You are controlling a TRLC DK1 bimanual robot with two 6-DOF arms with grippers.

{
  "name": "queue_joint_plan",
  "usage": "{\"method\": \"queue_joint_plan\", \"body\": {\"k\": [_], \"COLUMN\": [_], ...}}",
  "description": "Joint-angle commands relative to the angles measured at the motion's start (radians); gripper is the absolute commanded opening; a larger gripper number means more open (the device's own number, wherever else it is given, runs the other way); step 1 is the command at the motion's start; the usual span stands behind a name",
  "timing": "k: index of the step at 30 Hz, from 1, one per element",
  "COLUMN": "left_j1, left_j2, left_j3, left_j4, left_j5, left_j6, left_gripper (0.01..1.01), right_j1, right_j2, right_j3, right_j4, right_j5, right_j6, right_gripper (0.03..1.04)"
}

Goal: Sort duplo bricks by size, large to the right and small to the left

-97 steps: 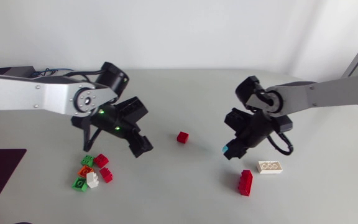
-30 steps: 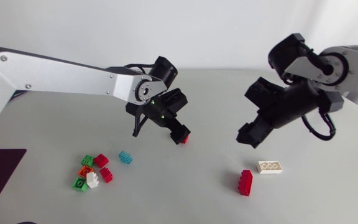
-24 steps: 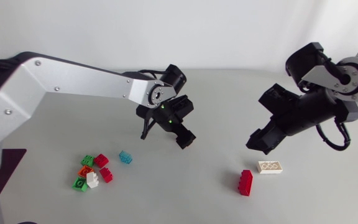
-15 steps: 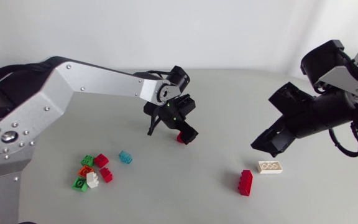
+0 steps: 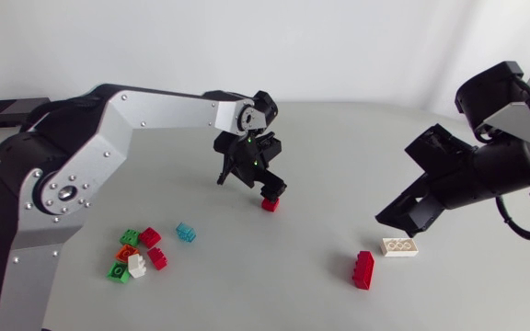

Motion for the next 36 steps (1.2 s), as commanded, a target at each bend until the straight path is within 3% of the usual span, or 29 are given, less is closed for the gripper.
{"method": "queue_joint_plan", "body": {"k": [1, 5, 7, 9, 13, 17, 19, 20, 23, 24, 36], "left_j1": [-0.005, -0.016, -0.021, -0.027, -0.035, -0.039, -0.039, -0.039, -0.033, -0.027, -0.013], "left_j2": [0.034, 0.077, 0.106, 0.113, 0.100, 0.108, 0.114, 0.116, 0.120, 0.122, 0.096], "left_j3": [0.039, 0.101, 0.140, 0.141, 0.141, 0.158, 0.169, 0.169, 0.174, 0.177, 0.140], "left_j4": [-0.040, -0.104, -0.161, -0.175, -0.187, -0.204, -0.213, -0.213, -0.212, -0.212, -0.210], "left_j5": [-0.003, -0.003, -0.002, -0.002, 0.000, 0.000, 0.000, 0.000, -0.003, -0.005, -0.020], "left_j6": [-0.023, -0.026, -0.022, -0.017, -0.014, -0.015, -0.014, -0.014, -0.026, -0.031, -0.022], "left_gripper": [0.923, 0.702, 0.692, 0.726, 0.969, 0.967, 0.890, 0.798, 0.367, 0.331, 0.305], "right_j1": [-0.005, -0.010, -0.010, -0.010, -0.021, -0.022, -0.022, -0.024, -0.030, -0.031, -0.045], "right_j2": [-0.016, -0.028, -0.034, -0.039, -0.041, -0.048, -0.051, -0.053, -0.054, -0.054, -0.064], "right_j3": [-0.024, -0.032, -0.040, -0.047, -0.052, -0.055, -0.055, -0.057, -0.061, -0.063, -0.067], "right_j4": [-0.028, -0.031, -0.031, -0.031, -0.031, -0.029, -0.029, -0.031, -0.029, -0.029, -0.032], "right_j5": [-0.007, -0.009, -0.009, -0.012, -0.023, -0.024, -0.026, -0.026, -0.029, -0.029, -0.032], "right_j6": [-0.009, -0.009, -0.010, -0.010, -0.015, -0.016, -0.016, -0.016, -0.021, -0.022, -0.030], "right_gripper": [1.00, 1.00, 1.00, 1.00, 1.00, 1.00, 1.00, 1.00, 1.00, 1.00, 1.00]}}
